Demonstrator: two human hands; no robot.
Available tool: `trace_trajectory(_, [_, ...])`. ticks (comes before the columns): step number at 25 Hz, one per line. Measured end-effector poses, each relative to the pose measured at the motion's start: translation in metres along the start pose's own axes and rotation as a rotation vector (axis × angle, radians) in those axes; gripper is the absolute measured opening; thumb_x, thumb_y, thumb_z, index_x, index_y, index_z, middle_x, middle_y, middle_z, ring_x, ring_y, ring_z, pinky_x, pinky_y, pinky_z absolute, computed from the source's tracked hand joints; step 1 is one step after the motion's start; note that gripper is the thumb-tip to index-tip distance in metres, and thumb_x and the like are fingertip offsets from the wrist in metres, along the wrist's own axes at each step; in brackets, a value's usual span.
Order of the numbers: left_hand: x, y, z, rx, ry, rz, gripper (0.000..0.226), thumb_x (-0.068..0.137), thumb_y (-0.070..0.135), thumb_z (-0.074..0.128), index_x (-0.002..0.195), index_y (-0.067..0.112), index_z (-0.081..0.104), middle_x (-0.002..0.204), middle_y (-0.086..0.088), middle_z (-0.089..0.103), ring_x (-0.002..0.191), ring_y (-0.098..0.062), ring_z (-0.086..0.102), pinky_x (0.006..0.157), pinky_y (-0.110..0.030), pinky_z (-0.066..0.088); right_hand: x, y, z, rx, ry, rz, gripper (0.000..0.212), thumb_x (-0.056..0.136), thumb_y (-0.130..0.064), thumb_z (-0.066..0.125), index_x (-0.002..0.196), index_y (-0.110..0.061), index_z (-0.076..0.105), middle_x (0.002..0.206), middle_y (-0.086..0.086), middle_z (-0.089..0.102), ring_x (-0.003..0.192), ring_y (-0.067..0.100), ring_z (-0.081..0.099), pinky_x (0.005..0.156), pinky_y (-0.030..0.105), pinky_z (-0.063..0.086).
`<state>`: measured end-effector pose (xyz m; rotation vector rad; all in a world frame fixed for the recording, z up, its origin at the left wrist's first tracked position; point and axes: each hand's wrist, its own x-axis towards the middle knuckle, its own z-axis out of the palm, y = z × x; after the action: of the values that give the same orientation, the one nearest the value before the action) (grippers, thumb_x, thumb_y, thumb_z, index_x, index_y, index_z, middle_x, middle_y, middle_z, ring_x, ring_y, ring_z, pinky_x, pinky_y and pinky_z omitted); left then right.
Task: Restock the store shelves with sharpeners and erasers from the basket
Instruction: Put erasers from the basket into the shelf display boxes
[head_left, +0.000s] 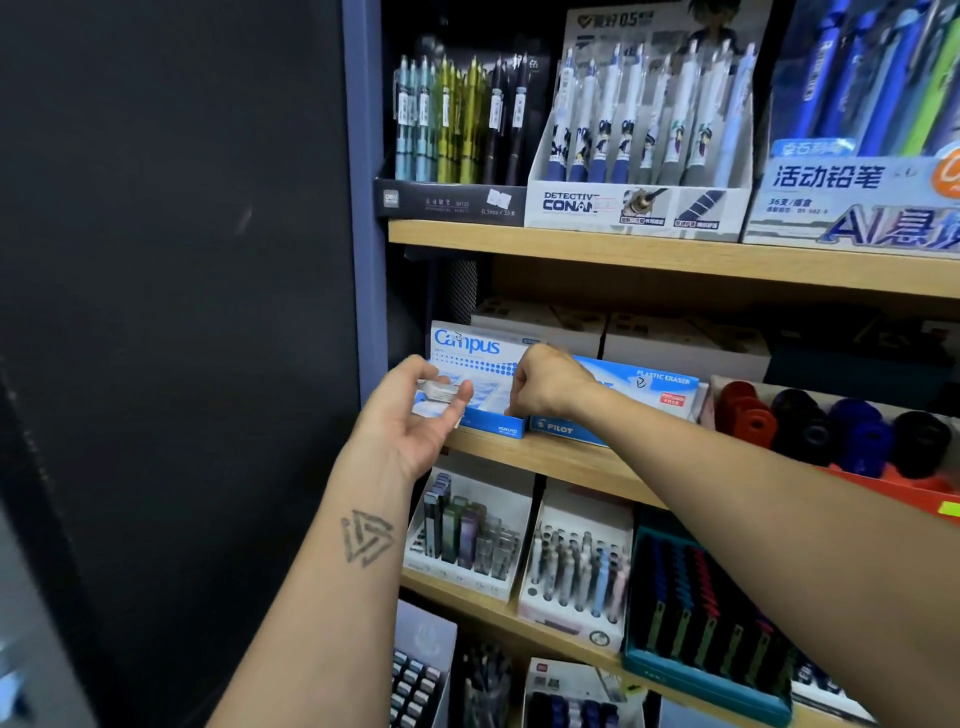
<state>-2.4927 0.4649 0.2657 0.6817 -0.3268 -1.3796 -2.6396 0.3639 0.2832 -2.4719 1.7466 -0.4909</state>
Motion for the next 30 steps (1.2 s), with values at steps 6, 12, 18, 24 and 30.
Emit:
trace_trajectory(6, [0.001, -0.015, 0.011, 0.05, -0.113, -0.023, 0.02, 0.099, -0.002, 0.054, 0.117, -0.011, 0.051, 0.132, -0.036, 0.046, 0.101, -0.056, 0.063, 0.063, -0.044, 0.063, -0.01, -0.003, -0.016, 0.372, 0.045, -0.016, 0.017, 0.084, -0.022, 0.075, 0.09, -0.006, 0.078, 0.084, 0.007, 0.074, 0.079, 0.018, 0.067, 0.071, 0.031, 0.055])
trace_trajectory(12, [0.001, -0.043, 0.032, 0.209, -0.172, 0.06, 0.038, 0.103, 0.012, 0.05, 0.131, -0.011, 0.041, 0.127, -0.03, 0.055, 0.1, -0.045, 0.068, 0.064, -0.046, 0.062, -0.05, 0.021, -0.053, 0.605, -0.181, -0.301, 0.018, 0.081, -0.005, 0.08, 0.099, -0.004, 0.076, 0.085, 0.011, 0.074, 0.077, 0.012, 0.063, 0.071, 0.024, 0.051])
trace_trajectory(18, [-0.008, -0.059, 0.046, 0.357, -0.159, 0.025, 0.029, 0.104, 0.017, 0.05, 0.116, -0.009, 0.048, 0.105, -0.033, 0.064, 0.08, -0.042, 0.072, 0.057, -0.041, 0.062, -0.058, 0.054, -0.066, 0.572, -0.028, -0.309, 0.028, 0.073, 0.0, 0.085, 0.099, -0.005, 0.076, 0.087, 0.011, 0.074, 0.075, 0.011, 0.063, 0.069, 0.024, 0.055])
trace_trajectory(24, [-0.008, -0.068, 0.051, 0.505, -0.196, 0.037, 0.027, 0.098, 0.017, 0.062, 0.113, -0.006, 0.062, 0.076, -0.016, 0.07, 0.053, -0.018, 0.065, 0.037, -0.018, 0.045, -0.06, 0.069, -0.069, 0.55, -0.005, -0.306, 0.029, 0.072, -0.003, 0.086, 0.098, -0.013, 0.077, 0.094, 0.011, 0.075, 0.081, 0.02, 0.067, 0.078, 0.029, 0.057])
trace_trajectory(30, [-0.006, -0.072, 0.053, 0.456, -0.203, 0.012, 0.02, 0.098, 0.013, 0.061, 0.109, -0.004, 0.063, 0.077, -0.018, 0.071, 0.052, -0.019, 0.062, 0.034, -0.017, 0.041, -0.059, 0.075, -0.06, 1.076, -0.045, -0.192, 0.035, 0.075, 0.017, 0.073, 0.107, 0.004, 0.07, 0.091, 0.015, 0.071, 0.085, 0.018, 0.069, 0.082, 0.025, 0.059])
